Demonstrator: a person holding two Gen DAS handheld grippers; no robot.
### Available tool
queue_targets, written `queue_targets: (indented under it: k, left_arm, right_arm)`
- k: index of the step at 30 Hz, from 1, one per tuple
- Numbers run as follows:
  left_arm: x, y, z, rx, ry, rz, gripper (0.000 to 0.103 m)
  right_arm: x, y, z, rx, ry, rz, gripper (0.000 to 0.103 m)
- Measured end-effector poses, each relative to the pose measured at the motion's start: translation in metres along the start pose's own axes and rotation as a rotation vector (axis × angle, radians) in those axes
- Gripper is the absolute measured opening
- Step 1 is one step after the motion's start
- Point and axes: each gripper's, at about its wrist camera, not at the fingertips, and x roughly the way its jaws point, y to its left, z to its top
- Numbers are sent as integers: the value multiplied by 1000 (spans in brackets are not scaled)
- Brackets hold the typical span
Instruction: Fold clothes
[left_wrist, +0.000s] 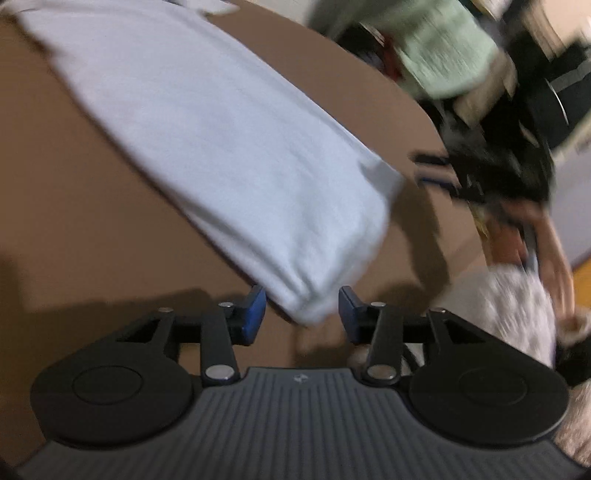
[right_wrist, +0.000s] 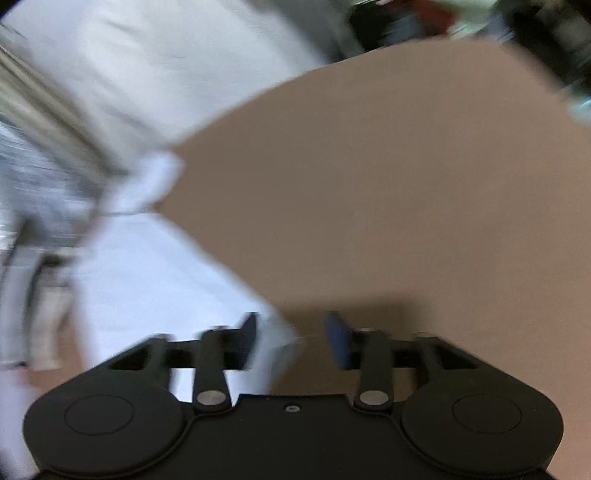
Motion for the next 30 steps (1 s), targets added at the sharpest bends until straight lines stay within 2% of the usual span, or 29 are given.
queue_targets:
  k: [2, 3, 4, 9, 11, 12, 13, 14, 15, 16, 18, 20, 21, 22, 23, 24, 27, 28, 29, 30]
  left_arm:
    - [3, 15, 5, -53, -30, 33, 43]
    - [8, 20, 6, -76, -40, 25, 43]
    - [14, 27, 8, -105, -50, 12, 43]
    - [52, 51, 11, -277, -82, -89, 48]
    - [65, 55, 15, -327, -97, -123, 51]
    - [70, 55, 18, -343, -106, -136, 51]
    - [74, 53, 21, -339, -111, -136, 44]
    - [77, 50, 25, -335, -117, -137, 28]
    - [76, 45, 26, -319, -116, -123, 5]
    - [74, 40, 28, -303, -115, -109, 4]
    - [64, 28, 30, -274, -130, -99, 4]
    - [49, 19, 29, -298, -140, -130, 4]
    - [42, 20, 29, -351, -137, -179, 4]
    - [40, 17, 30, -382, -128, -212, 4]
    - [40, 11, 30, -383, -121, -213, 4]
    - [44, 4, 29, -367, -112, -190, 4]
    - [68, -14, 28, -296, -81, -48, 6]
    - [78, -18, 32, -279, -43, -16, 7]
    - [82, -20, 37, -264, -10, -4, 7]
    - [79, -20, 42, -253, -3, -23, 8]
  right_arm:
    - [6, -7, -5, -42, 28, 65, 70]
    - [11, -5, -8, -100, 52, 45, 70]
    - [16, -3, -10, -146, 65, 39, 70]
    - [37, 1, -12, -262, 36, 162, 72]
    - [48, 0, -14, -261, 43, 225, 47]
    - [57, 0, -14, -248, 56, 232, 12]
    - [67, 1, -13, -235, 69, 239, 10]
    - [73, 3, -13, -233, 73, 240, 10]
    - [71, 8, -15, -252, 61, 229, 10]
    - [67, 14, -16, -276, 44, 220, 10]
    - [44, 26, -13, -340, -6, 185, 9]
    - [22, 37, -5, -378, -41, 138, 7]
    - [14, 43, -1, -395, -55, 110, 7]
    - [8, 51, 2, -420, -64, 67, 7]
    - [8, 57, 6, -450, -63, 9, 7]
    - [13, 63, 9, -476, -51, -46, 7]
    - [40, 70, 12, -511, 13, -200, 7]
    - [51, 70, 12, -512, 35, -244, 7]
    - [60, 71, 10, -530, 53, -286, 6]
    - [66, 74, 9, -548, 62, -317, 6]
